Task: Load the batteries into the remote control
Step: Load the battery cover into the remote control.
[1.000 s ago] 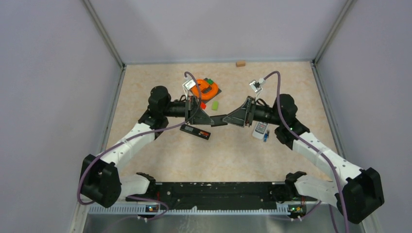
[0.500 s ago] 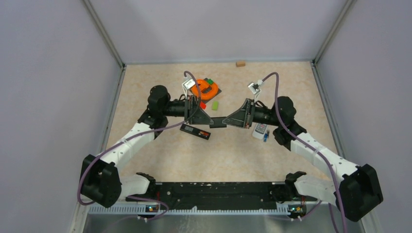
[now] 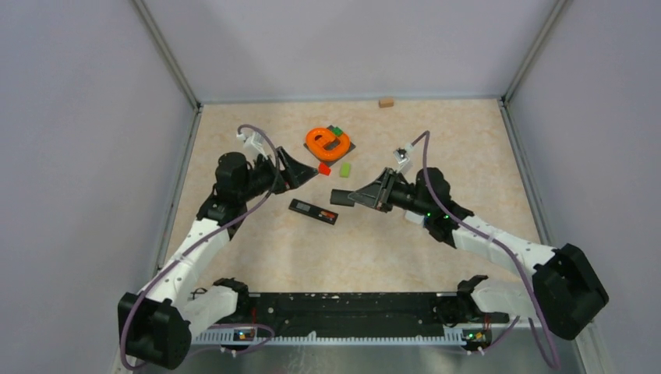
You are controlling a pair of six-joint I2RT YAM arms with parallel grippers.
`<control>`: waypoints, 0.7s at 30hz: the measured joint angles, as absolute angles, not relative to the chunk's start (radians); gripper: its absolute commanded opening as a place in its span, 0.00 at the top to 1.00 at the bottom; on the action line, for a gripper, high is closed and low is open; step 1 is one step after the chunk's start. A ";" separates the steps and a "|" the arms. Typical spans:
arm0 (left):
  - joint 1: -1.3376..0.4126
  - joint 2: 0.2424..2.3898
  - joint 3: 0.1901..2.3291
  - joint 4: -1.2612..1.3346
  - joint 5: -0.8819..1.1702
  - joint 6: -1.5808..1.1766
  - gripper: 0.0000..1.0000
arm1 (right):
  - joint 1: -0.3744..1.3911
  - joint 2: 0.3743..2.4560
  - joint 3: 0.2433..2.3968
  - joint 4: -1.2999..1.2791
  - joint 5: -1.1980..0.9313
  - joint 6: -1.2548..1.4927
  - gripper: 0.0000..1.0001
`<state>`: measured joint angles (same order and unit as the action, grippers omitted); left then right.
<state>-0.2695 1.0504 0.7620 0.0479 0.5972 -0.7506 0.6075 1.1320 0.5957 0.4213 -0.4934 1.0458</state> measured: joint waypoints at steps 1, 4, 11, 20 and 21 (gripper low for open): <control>-0.268 1.026 0.743 0.026 0.534 -0.743 0.01 | 0.633 1.157 0.595 0.411 -0.451 1.060 1.00; -0.258 0.986 0.691 -0.037 0.393 -0.733 0.01 | 0.702 1.222 0.592 0.392 -0.338 1.100 1.00; -0.243 1.002 0.612 -0.105 0.305 -0.753 0.01 | 0.772 1.353 0.574 0.406 -0.172 1.199 1.00; -0.228 1.072 0.523 -0.070 0.295 -0.804 0.19 | 0.802 1.513 0.582 0.460 -0.080 1.253 1.00; -0.226 1.080 0.521 -0.062 0.296 -0.807 0.20 | 0.805 1.525 0.590 0.460 -0.073 1.254 1.00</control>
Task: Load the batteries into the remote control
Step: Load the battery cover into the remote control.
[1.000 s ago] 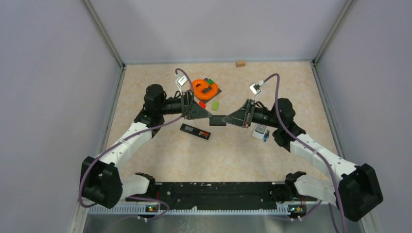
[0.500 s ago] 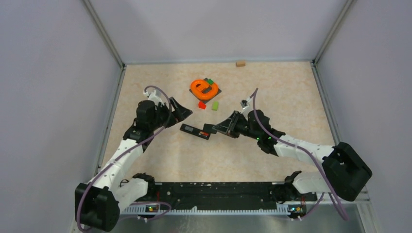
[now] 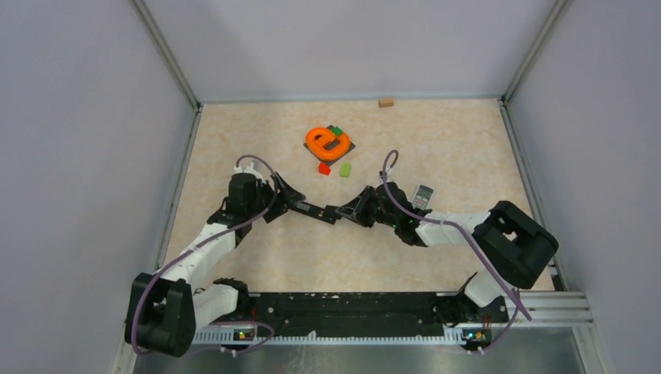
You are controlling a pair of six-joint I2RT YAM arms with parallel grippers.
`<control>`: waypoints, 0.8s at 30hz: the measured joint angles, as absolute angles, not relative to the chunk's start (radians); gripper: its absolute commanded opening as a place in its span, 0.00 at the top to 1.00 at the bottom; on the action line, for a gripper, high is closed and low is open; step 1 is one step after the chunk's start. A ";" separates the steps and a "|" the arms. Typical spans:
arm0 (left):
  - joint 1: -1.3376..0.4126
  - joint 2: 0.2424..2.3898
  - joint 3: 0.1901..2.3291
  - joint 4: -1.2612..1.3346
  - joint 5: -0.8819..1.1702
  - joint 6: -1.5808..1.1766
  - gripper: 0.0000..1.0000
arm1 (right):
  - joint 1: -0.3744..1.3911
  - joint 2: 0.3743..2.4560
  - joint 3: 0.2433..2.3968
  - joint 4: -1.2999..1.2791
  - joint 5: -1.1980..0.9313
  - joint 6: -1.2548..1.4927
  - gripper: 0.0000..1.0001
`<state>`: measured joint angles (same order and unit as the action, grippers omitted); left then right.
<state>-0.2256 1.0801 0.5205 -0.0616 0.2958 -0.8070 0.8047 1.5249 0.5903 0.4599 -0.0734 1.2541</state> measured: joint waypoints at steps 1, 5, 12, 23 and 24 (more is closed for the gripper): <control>-0.223 1.087 0.519 -0.054 0.297 -0.810 0.21 | 0.807 1.541 0.604 0.461 -0.068 1.255 1.00; -0.217 1.091 0.506 -0.028 0.292 -0.816 0.23 | 0.813 1.587 0.651 0.488 -0.051 1.261 1.00; -0.215 1.094 0.456 0.010 0.244 -0.822 0.29 | 0.818 1.650 0.667 0.540 -0.029 1.292 1.00; -0.200 1.229 0.455 0.068 0.237 -0.819 0.31 | 0.818 1.744 0.691 0.564 -0.027 1.346 1.00; -0.197 1.234 0.456 0.068 0.236 -0.815 0.30 | 0.818 1.747 0.691 0.564 -0.027 1.348 1.00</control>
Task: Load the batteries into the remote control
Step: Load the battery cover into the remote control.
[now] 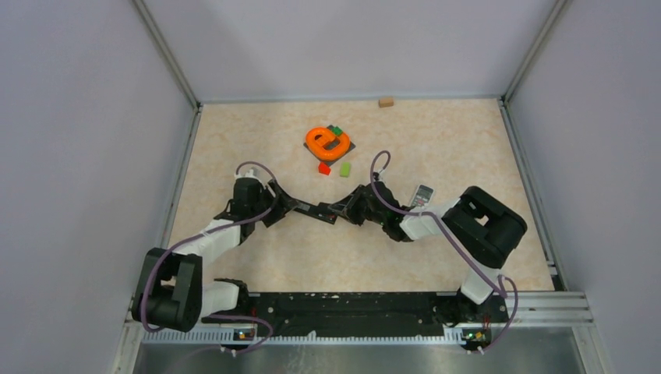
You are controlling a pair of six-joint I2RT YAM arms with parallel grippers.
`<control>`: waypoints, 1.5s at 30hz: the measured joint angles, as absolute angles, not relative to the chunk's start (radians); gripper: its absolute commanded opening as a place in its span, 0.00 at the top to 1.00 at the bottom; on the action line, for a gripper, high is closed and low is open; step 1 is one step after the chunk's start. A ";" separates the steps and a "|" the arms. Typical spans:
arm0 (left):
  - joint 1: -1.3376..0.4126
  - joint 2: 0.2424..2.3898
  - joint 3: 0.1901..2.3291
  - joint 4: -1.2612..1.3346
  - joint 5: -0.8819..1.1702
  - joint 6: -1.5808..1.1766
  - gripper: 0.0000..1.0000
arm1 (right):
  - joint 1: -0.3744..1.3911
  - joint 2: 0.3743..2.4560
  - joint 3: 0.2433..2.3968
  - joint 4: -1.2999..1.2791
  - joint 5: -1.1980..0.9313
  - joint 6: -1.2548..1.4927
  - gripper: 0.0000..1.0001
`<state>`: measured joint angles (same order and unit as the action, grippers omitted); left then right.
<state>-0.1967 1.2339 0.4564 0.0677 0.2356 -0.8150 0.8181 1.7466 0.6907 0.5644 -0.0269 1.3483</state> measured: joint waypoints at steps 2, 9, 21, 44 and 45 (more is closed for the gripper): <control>-0.189 1.239 0.458 0.068 0.232 -0.811 0.29 | 0.818 1.756 0.691 0.570 -0.027 1.358 1.00; -0.173 1.242 0.458 0.069 0.219 -0.808 0.26 | 0.818 1.772 0.704 0.565 -0.028 1.379 1.00; -0.148 1.256 0.464 0.076 0.218 -0.807 0.24 | 0.818 1.772 0.704 0.532 -0.029 1.400 1.00; -0.113 1.301 0.492 0.084 0.228 -0.782 0.27 | 0.818 1.776 0.715 0.482 -0.062 1.415 1.00; -0.113 1.308 0.494 0.084 0.228 -0.782 0.27 | 0.818 1.776 0.715 0.482 -0.065 1.415 1.00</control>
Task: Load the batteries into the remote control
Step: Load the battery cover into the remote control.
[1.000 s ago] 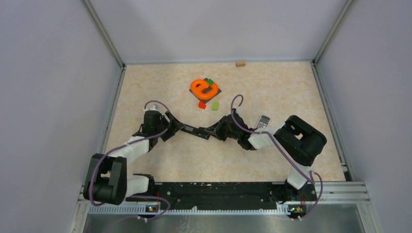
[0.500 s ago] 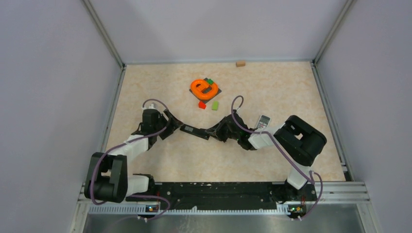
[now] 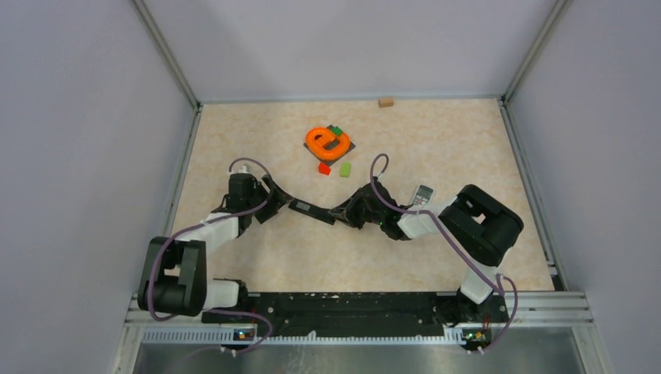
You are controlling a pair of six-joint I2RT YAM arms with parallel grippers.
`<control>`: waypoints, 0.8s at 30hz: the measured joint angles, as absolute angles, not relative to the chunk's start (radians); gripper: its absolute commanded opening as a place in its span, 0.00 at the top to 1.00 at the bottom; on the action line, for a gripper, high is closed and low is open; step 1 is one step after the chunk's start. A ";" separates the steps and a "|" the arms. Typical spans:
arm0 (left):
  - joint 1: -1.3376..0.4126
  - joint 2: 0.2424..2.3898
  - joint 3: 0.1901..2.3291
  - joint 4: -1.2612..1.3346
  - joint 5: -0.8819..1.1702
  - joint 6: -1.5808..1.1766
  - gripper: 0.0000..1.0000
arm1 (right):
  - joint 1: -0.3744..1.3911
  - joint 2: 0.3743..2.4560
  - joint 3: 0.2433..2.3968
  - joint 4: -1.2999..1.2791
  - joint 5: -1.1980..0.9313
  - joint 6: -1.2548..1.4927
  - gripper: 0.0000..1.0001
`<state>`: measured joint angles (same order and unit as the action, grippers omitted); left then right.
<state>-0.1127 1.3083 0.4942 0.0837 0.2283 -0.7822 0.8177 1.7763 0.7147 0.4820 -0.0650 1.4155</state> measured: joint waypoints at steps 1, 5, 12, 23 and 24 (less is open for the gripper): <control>-0.111 1.318 0.497 0.084 0.231 -0.782 0.28 | 0.817 1.776 0.715 0.482 -0.067 1.416 1.00; -0.105 1.344 0.505 0.084 0.243 -0.783 0.29 | 0.816 1.776 0.714 0.481 -0.070 1.419 1.00; -0.102 1.353 0.511 0.085 0.256 -0.783 0.29 | 0.815 1.791 0.715 0.494 -0.077 1.427 1.00; -0.099 1.353 0.511 0.085 0.265 -0.783 0.29 | 0.809 1.797 0.715 0.495 -0.088 1.444 0.80; -0.099 1.353 0.511 0.085 0.265 -0.783 0.29 | 0.809 1.797 0.716 0.492 -0.088 1.445 0.77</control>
